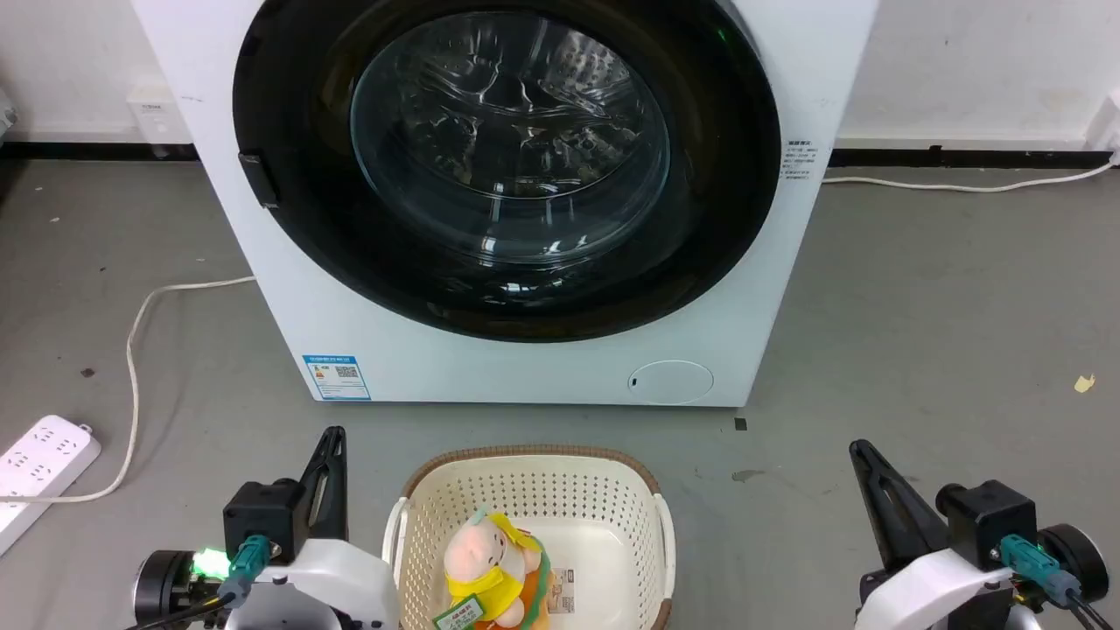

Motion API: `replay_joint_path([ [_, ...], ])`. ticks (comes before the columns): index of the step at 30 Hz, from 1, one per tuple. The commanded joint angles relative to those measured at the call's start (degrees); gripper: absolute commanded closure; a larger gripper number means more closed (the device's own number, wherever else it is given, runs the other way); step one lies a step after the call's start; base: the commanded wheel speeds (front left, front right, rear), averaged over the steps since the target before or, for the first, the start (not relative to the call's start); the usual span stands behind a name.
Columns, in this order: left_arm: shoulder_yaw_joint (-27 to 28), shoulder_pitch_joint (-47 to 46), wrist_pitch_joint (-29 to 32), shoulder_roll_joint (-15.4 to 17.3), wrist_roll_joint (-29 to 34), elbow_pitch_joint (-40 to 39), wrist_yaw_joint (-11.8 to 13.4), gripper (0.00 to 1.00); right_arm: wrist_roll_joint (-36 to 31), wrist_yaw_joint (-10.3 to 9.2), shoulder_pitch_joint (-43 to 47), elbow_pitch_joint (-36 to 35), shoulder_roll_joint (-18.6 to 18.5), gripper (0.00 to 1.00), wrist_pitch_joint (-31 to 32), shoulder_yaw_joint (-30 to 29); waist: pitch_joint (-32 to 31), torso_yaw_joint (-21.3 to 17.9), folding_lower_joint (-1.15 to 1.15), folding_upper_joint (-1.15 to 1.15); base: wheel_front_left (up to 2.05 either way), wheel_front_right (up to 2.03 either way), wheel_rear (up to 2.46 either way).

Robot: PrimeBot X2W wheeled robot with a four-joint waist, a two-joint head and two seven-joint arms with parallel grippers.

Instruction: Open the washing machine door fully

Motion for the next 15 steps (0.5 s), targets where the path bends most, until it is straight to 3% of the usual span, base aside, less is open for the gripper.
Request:
replay_joint_path([
  [1, 0.01, 0.85, 0.02, 0.1, 0.16, -0.23, 0.15, 1.0, -0.43, -0.03, -0.65, -0.21, 0.28, 1.0, 0.09, -0.02, 0.0, 0.0, 0.0, 0.0, 0.0, 0.0, 0.0],
  [15, 0.01, 0.85, 0.02, 0.1, 0.16, -0.23, 0.15, 1.0, -0.43, -0.03, -0.65, -0.21, 0.28, 1.0, 0.09, -0.02, 0.0, 0.0, 0.0, 0.0, 0.0, 0.0, 0.0],
])
